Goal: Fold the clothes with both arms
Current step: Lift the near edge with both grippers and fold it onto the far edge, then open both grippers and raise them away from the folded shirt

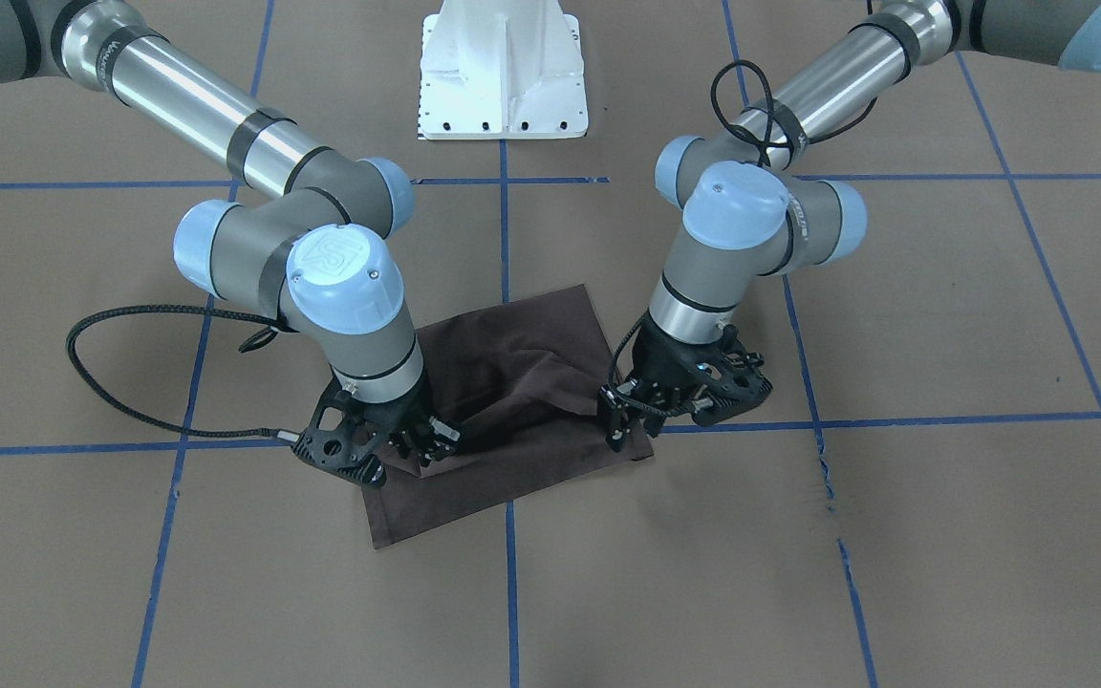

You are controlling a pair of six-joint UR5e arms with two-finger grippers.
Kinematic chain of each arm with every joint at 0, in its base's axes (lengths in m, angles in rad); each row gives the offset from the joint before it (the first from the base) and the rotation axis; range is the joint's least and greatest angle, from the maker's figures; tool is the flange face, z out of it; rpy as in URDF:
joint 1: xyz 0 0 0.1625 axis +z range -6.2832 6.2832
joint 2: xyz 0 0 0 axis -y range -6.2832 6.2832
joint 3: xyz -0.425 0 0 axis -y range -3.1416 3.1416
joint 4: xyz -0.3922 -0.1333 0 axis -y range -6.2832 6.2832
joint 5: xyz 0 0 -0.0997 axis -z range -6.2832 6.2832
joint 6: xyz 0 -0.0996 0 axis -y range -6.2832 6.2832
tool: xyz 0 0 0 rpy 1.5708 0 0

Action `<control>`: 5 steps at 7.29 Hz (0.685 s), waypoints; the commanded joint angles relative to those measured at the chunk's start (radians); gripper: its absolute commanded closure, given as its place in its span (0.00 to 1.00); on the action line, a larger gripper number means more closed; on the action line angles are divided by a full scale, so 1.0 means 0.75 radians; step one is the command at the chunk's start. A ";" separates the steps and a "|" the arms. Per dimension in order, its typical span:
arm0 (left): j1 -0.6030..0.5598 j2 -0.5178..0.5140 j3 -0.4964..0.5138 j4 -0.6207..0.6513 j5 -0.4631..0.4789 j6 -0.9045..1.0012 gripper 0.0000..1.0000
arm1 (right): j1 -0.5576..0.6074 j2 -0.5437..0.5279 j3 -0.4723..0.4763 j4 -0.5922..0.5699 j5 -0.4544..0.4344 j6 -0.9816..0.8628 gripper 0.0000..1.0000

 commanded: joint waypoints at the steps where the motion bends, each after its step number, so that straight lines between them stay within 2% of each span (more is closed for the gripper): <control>1: -0.108 -0.009 0.053 -0.017 -0.081 0.181 0.00 | 0.135 0.025 -0.070 0.018 0.152 -0.147 0.00; 2: -0.147 0.004 0.047 -0.021 -0.179 0.238 0.00 | 0.184 0.021 -0.060 0.006 0.258 -0.198 0.00; 3: -0.183 0.040 0.017 -0.015 -0.267 0.294 0.00 | 0.209 0.009 -0.048 -0.003 0.277 -0.208 0.00; 4: -0.212 0.138 -0.089 -0.011 -0.304 0.379 0.00 | 0.195 -0.015 0.033 -0.066 0.272 -0.214 0.00; 5: -0.259 0.218 -0.169 -0.003 -0.321 0.473 0.00 | 0.126 -0.007 0.103 -0.188 0.186 -0.214 0.00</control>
